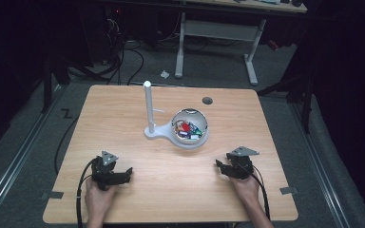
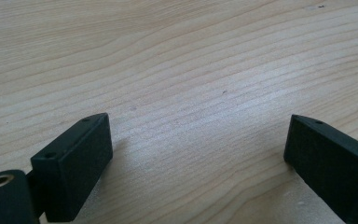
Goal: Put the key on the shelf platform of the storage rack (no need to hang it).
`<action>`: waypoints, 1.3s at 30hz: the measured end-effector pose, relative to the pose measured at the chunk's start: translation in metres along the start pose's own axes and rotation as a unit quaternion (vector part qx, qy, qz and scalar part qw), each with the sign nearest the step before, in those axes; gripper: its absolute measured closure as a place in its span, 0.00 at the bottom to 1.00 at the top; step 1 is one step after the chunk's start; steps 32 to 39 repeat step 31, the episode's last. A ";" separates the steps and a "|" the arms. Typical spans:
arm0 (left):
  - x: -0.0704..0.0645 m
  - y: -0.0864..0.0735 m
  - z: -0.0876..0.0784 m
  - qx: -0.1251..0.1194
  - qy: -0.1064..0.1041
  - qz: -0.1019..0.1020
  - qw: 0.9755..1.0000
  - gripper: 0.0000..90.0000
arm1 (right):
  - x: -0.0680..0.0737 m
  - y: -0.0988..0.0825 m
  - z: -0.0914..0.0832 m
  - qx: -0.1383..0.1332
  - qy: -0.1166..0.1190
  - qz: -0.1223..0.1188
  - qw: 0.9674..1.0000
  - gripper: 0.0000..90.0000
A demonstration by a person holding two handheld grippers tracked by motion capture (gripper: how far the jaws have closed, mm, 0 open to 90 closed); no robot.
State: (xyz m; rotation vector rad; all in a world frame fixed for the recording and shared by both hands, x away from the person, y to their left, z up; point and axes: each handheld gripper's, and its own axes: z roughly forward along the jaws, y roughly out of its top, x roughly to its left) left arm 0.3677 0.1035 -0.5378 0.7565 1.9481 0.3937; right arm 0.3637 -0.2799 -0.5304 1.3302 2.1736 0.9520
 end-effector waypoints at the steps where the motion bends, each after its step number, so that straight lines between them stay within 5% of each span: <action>1: 0.000 0.000 0.000 0.000 0.000 0.000 1.000 0.09 | 0.000 0.000 0.000 0.004 -0.001 -0.001 1.000 0.47; 39: 0.000 0.000 0.000 0.000 -0.002 0.004 1.000 0.09 | 0.002 0.000 0.001 0.008 -0.009 -0.004 1.000 0.38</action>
